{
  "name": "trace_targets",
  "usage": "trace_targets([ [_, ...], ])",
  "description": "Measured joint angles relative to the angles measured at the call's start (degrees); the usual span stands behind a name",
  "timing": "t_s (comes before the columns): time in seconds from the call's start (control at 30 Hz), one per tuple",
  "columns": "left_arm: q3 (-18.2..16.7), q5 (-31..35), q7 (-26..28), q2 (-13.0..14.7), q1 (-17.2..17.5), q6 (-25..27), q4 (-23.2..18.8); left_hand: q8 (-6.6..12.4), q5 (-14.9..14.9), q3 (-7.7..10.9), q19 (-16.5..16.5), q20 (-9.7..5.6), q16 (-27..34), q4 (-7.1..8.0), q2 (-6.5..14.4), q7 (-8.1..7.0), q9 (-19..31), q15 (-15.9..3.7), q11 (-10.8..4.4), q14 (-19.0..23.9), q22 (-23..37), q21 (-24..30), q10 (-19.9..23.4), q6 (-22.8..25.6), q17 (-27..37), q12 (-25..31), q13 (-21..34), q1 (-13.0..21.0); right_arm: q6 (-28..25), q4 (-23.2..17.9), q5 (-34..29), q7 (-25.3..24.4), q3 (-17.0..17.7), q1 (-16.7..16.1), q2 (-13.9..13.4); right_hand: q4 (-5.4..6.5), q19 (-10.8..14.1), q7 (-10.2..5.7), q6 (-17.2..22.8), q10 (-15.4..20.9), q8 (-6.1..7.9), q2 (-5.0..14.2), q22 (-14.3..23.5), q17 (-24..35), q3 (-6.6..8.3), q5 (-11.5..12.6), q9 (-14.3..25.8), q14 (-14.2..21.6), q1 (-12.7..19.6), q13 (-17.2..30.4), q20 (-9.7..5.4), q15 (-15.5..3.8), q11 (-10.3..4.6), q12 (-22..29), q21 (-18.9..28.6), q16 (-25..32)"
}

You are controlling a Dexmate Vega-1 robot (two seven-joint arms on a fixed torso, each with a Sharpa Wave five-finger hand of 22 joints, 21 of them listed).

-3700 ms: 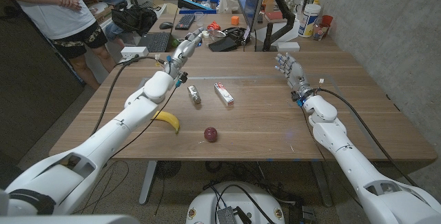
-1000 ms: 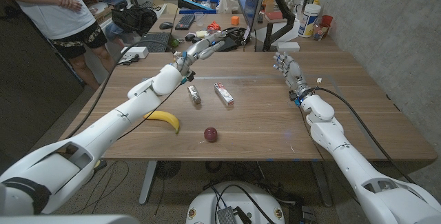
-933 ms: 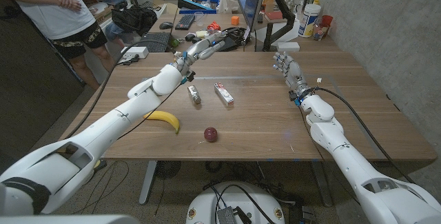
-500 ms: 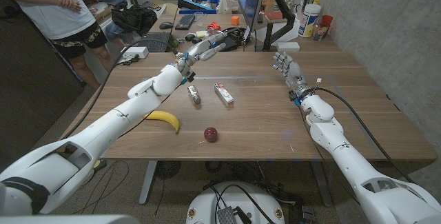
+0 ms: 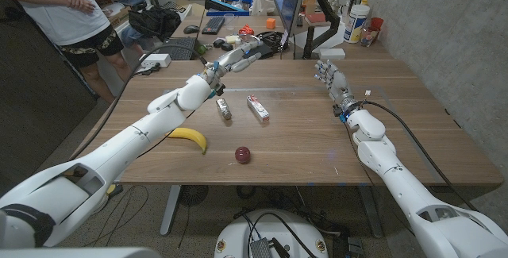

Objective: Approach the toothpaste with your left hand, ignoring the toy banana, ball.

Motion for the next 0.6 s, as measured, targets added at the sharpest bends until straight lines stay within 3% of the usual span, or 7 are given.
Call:
trace_targets([
  [0.6, 1.1, 1.7, -2.3, 0.3, -0.2, 3.0, -1.5, 0.02, 0.0, -0.01, -0.1, 0.50, 0.0, -0.48, -0.5, 0.00, 0.0, 0.00, 0.00, 0.0, 0.0, -0.2, 0.0, 0.0, 0.0, 0.0, 0.0, 0.5, 0.5, 0.8, 0.5, 0.8, 0.3, 0.0, -0.2, 0.00, 0.0, 0.00, 0.0, 0.0, 0.00, 0.00, 0.0, 0.0, 0.00, 0.0, 0.0, 0.0, 0.0, 0.0, 0.00, 0.00, -0.01, 0.0, -0.4, 0.0],
])
